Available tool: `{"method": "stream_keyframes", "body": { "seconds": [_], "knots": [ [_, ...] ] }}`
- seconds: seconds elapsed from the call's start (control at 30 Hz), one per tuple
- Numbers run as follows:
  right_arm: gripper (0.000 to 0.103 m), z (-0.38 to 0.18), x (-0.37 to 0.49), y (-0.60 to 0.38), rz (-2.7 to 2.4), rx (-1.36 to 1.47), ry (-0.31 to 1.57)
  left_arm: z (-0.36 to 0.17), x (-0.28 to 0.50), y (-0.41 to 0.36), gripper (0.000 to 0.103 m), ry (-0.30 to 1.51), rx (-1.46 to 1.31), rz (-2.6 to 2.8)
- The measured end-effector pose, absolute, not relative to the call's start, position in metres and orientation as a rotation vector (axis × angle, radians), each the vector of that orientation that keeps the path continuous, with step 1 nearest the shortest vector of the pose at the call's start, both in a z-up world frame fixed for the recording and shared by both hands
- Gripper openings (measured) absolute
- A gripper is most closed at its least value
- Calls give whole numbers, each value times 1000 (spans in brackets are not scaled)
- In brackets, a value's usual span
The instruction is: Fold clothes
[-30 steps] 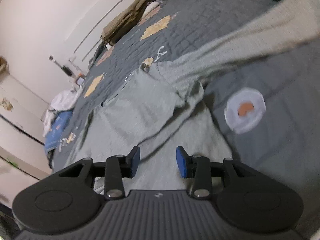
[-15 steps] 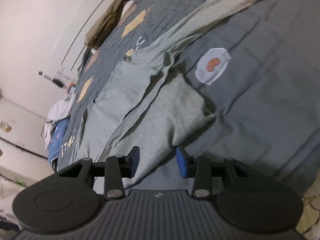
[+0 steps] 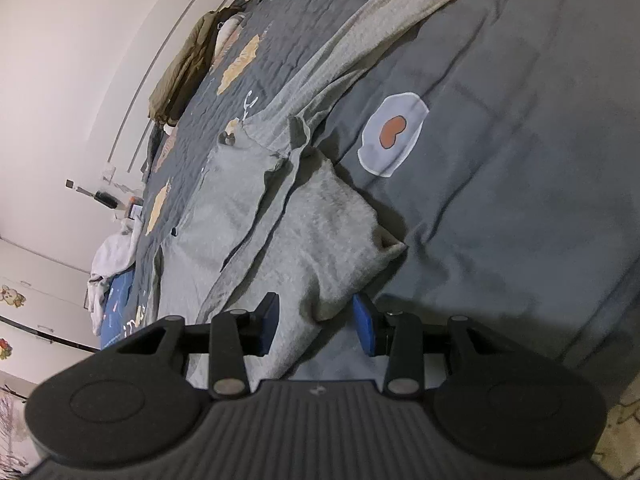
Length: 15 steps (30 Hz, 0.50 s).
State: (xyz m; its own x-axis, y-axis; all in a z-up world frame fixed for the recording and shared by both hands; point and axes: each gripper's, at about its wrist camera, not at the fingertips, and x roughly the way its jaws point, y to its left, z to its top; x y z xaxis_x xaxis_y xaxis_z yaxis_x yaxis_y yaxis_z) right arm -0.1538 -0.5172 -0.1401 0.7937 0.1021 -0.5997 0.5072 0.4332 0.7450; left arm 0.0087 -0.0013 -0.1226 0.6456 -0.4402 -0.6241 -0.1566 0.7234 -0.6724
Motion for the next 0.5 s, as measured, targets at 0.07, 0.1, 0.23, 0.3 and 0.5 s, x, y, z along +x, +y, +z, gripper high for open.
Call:
{"method": "stream_keyframes", "body": {
  "seconds": [0.07,0.1,0.23,0.3,0.5],
  "knots": [
    [40,-143,-151,-517,-275,1119,626,-125,11,-4,37,880,-765,-188],
    [40,-144,-151,-518,-283,1122,619,-126,12,-5,33,886,-761,-191],
    [33,-146,-156,-523,-332,1140,566,-131,14,-6,22,893,-764,-182],
    [19,-146,-158,-527,-358,1132,535,-132,14,-5,17,886,-765,-174],
    [2,-144,-163,-534,-394,1135,468,-124,10,5,8,839,-783,-135]
  ]
}}
